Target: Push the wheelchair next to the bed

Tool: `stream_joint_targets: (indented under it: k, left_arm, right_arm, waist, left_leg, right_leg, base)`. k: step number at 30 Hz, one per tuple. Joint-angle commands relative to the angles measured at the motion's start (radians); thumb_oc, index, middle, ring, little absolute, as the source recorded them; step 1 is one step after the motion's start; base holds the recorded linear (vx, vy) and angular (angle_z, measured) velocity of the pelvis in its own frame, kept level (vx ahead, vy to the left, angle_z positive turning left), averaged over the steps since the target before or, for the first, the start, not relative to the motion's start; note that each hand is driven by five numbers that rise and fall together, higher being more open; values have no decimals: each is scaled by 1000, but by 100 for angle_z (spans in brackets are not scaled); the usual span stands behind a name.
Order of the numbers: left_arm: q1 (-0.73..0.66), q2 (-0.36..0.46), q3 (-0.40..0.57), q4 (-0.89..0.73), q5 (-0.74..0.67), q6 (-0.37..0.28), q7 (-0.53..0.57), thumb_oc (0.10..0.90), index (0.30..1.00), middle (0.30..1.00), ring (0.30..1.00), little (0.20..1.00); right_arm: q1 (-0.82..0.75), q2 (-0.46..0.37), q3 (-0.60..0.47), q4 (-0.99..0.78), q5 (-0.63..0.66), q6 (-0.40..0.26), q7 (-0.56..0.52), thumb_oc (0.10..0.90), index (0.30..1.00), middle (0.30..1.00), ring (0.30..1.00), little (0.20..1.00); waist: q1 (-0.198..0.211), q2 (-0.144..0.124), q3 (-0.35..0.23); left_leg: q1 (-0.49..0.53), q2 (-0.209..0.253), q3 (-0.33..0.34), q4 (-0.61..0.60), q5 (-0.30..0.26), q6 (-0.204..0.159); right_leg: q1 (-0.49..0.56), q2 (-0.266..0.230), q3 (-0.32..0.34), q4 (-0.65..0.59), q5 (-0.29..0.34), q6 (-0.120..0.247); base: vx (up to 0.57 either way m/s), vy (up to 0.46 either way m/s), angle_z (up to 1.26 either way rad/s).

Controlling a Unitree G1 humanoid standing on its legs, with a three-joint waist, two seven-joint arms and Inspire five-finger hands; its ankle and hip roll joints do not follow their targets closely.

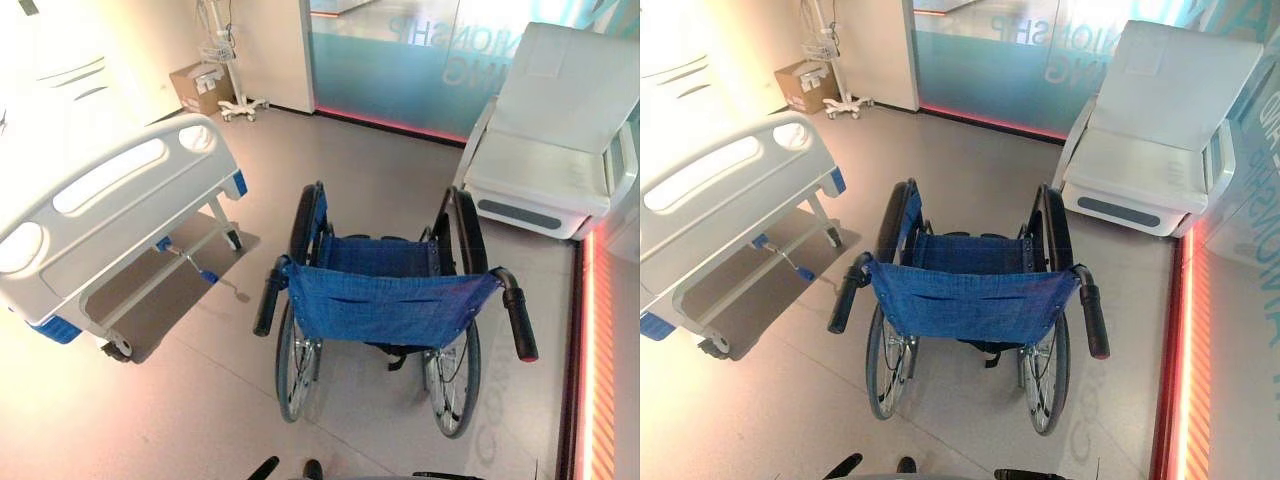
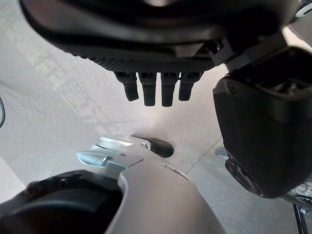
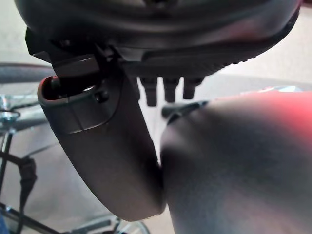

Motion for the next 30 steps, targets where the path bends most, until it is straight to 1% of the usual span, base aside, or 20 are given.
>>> stream_joint_targets:
  k: [1,6,9,12,18,21,22,23,25,28,30]
  left_arm:
    - [-43,-13,-6,41,-10,-3,-3,800,900,900,900,900]
    - [-38,-12,-4,45,9,-1,2,800,900,900,900,900]
    - [-41,-11,-4,48,2,7,13,800,900,900,900,900]
    - [-41,-10,1,50,-14,18,1,800,900,900,900,900]
    - [-45,3,18,43,-25,-19,9,800,900,900,900,900]
    - [-46,14,25,36,-33,-25,-2,800,900,900,900,900]
    - [-47,19,33,37,-36,-29,-3,800,900,900,900,900]
    - [-47,25,42,34,-41,-33,-4,800,900,900,900,900]
    - [-47,36,57,28,-54,-42,-4,800,900,900,900,900]
    - [-49,61,90,17,-111,-44,10,800,900,900,900,900]
    - [-52,87,134,1,-150,-52,10,800,900,900,900,900]
  right_arm:
    - [10,38,37,58,-38,39,3,800,900,900,900,900]
    - [11,39,33,60,-33,43,-3,800,900,900,900,900]
    - [10,37,31,65,-34,44,-11,800,900,900,900,900]
    - [10,36,27,67,-40,46,-16,800,900,900,900,900]
    - [6,25,17,72,-52,28,-70,800,900,900,900,900]
    - [6,13,6,72,-25,7,-101,800,900,900,900,900]
    - [5,9,-4,72,5,-13,-123,800,900,900,900,900]
    - [3,0,-22,63,21,-30,-131,800,900,900,900,900]
    - [-1,-11,-41,49,39,-43,-136,800,900,900,900,900]
    - [-8,-40,-80,26,76,-77,-159,800,900,900,900,900]
    - [-19,-72,-125,19,114,-116,-183,800,900,900,900,900]
  waist:
    - [13,-24,39]
    - [12,-23,38]
    - [10,-21,36]
    - [9,-20,36]
    - [4,-15,36]
    - [2,-12,35]
    - [1,-10,35]
    - [-2,-8,35]
    - [-4,-5,35]
    - [-8,0,31]
    - [-7,5,25]
  left_leg:
    - [27,-15,25,2,-88,-18]
    - [30,-17,24,2,-90,-17]
    - [32,-17,25,2,-91,-17]
    - [34,-17,25,2,-90,-16]
    - [40,-17,29,2,-92,-18]
    - [40,-16,29,2,-91,-19]
    - [41,-15,30,2,-91,-20]
    - [43,-15,31,2,-91,-21]
    - [44,-14,33,2,-91,-21]
    - [47,-14,34,2,-93,-22]
    - [51,-14,36,2,-94,-22]
  right_leg:
    - [-17,-63,20,-106,152,50]
    - [-14,-64,21,-106,150,51]
    - [-12,-63,23,-106,148,50]
    - [-10,-63,26,-106,149,50]
    - [-6,-61,32,-106,146,49]
    - [-7,-61,34,-106,146,49]
    - [-7,-60,34,-106,146,49]
    - [-6,-60,35,-106,145,49]
    - [-5,-59,37,-106,145,49]
    - [-4,-58,42,-106,143,50]
    - [-1,-59,41,-106,139,50]
  base:
    - [0,0,0]
    - [0,0,0]
    - [0,0,0]
    - [0,0,0]
    - [11,4,0]
    - [0,0,0]
    - [0,0,0]
    - [0,0,0]
    - [10,13,-4]
    - [0,0,0]
    - [0,0,0]
